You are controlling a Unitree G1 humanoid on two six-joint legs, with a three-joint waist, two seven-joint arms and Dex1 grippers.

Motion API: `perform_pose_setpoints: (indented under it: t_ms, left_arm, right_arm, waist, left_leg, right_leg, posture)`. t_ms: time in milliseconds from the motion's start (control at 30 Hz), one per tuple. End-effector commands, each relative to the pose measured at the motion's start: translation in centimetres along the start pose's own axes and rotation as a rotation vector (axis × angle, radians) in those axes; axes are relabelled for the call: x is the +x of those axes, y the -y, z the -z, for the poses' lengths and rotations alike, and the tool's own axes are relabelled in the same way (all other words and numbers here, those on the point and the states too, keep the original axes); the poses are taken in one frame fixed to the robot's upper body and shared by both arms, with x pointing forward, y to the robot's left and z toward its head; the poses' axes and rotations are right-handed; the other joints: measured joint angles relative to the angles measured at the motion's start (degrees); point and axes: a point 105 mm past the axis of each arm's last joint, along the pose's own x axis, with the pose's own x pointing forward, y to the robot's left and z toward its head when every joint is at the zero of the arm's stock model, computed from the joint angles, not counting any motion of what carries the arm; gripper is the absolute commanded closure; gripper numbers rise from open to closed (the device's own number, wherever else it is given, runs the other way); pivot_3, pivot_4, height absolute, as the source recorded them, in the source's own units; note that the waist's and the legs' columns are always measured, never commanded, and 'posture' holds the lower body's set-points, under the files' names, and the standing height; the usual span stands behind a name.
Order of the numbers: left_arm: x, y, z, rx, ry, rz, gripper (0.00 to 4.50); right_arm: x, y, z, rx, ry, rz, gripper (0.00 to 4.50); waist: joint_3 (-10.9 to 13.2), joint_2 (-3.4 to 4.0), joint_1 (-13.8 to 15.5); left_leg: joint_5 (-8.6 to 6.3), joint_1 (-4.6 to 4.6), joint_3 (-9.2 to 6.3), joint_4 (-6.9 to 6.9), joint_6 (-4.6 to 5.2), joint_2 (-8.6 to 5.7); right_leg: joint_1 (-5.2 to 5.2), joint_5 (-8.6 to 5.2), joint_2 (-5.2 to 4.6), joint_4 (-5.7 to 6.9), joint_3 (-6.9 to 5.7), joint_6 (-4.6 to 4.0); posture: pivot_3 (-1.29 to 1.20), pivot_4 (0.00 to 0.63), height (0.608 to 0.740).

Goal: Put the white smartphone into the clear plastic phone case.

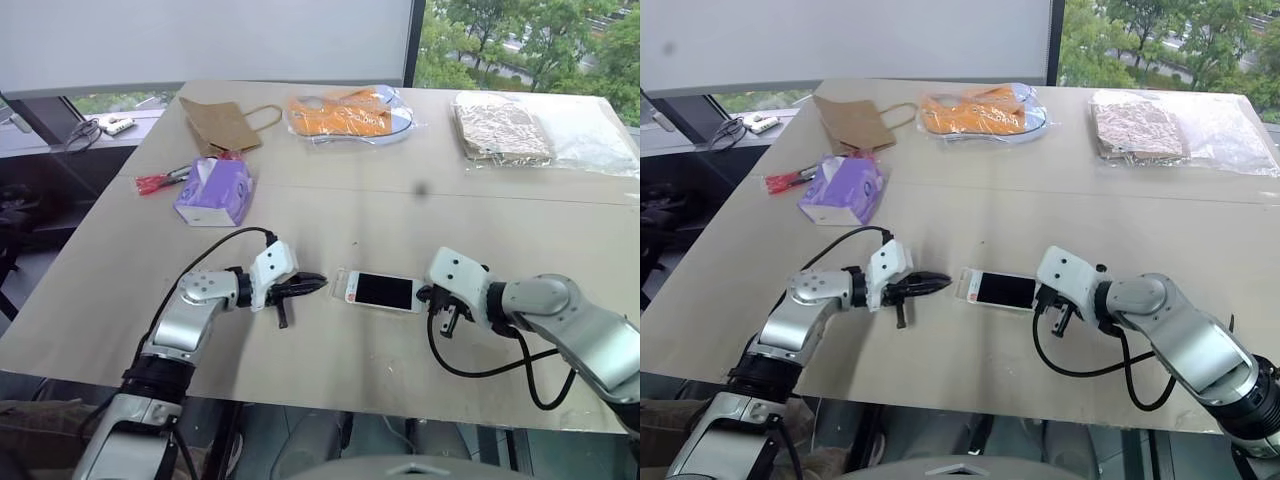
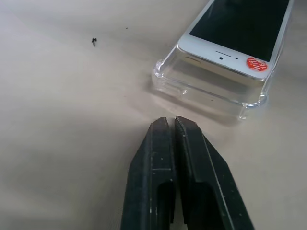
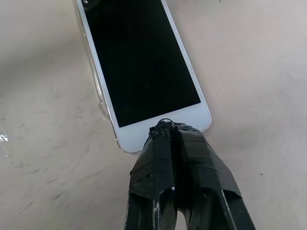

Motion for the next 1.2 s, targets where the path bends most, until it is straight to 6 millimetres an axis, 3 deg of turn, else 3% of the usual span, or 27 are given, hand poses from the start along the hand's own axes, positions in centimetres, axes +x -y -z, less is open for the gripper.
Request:
perform_pose_setpoints:
  t_ms: [33,100,367,633,800,967,1200]
  left_arm:
    - [1.0,1.0,-0.4,0.005,0.019,0.072,4.42]
    - [1.1,1.0,-0.5,0.006,0.021,0.074,4.42]
    - [1.7,1.7,-3.3,0.018,0.036,0.059,4.42]
    - [1.7,2.4,-5.9,0.015,0.026,0.056,4.42]
    - [-1.3,1.1,-4.2,-0.017,-0.067,0.007,4.42]
    - [-3.6,1.2,-2.5,-0.055,-0.110,0.015,4.42]
    - [-2.1,1.7,-2.5,-0.093,-0.053,0.054,4.42]
  right_arm:
    - [0.2,0.1,-0.4,-0.029,0.014,0.006,4.50]
    - [0.2,0.2,-0.7,-0.032,0.023,0.007,4.50]
    - [-3.4,1.5,-2.9,-0.040,0.081,0.086,4.50]
    - [-2.5,1.4,0.3,-0.063,-0.058,0.088,4.50]
    - [-2.5,1.6,1.3,-0.057,-0.088,0.095,4.50]
    - [-2.4,1.5,1.4,-0.046,-0.080,0.091,4.50]
    - [-2.0,1.2,1.2,-0.029,-0.058,0.073,4.50]
  waist:
    - [0.00,0.00,0.01]
    - [0.00,0.00,-0.06]
    - [0.08,-0.11,-0.09]
    - [0.09,-0.11,-0.61]
    - [0.15,-0.08,-1.19]
    - [0.23,-0.06,-0.76]
    - [0.37,-0.12,-0.18]
  left_leg:
    - [0.00,0.00,-0.01,0.01,0.00,0.00]
    - [0.00,0.00,-0.01,0.02,0.00,0.00]
    - [0.00,-0.02,-0.04,0.03,0.00,-0.02]
    - [0.00,-0.02,-0.02,0.02,0.00,0.00]
    - [0.00,-0.01,0.00,0.01,0.00,0.03]
    - [0.00,0.00,0.01,-0.02,0.00,0.03]
    - [0.00,0.00,-0.04,0.00,0.00,0.02]
  right_leg:
    - [0.01,0.00,0.00,0.00,-0.01,0.00]
    - [0.02,0.00,0.00,0.00,-0.01,0.00]
    - [0.04,0.00,0.01,-0.01,-0.02,0.00]
    - [0.07,0.00,0.01,-0.01,-0.02,0.00]
    - [0.05,0.00,0.01,0.01,0.01,0.00]
    - [0.03,0.00,0.04,-0.03,0.01,0.00]
    - [0.05,0.00,0.02,-0.03,-0.04,0.00]
  posture:
    - [0.00,0.150,0.740]
    - [0.00,0.150,0.740]
    - [0.00,0.150,0.740]
    - [0.00,0.150,0.740]
    - [0.00,0.150,0.740]
    - [0.00,0.150,0.740]
    - [0.00,0.150,0.740]
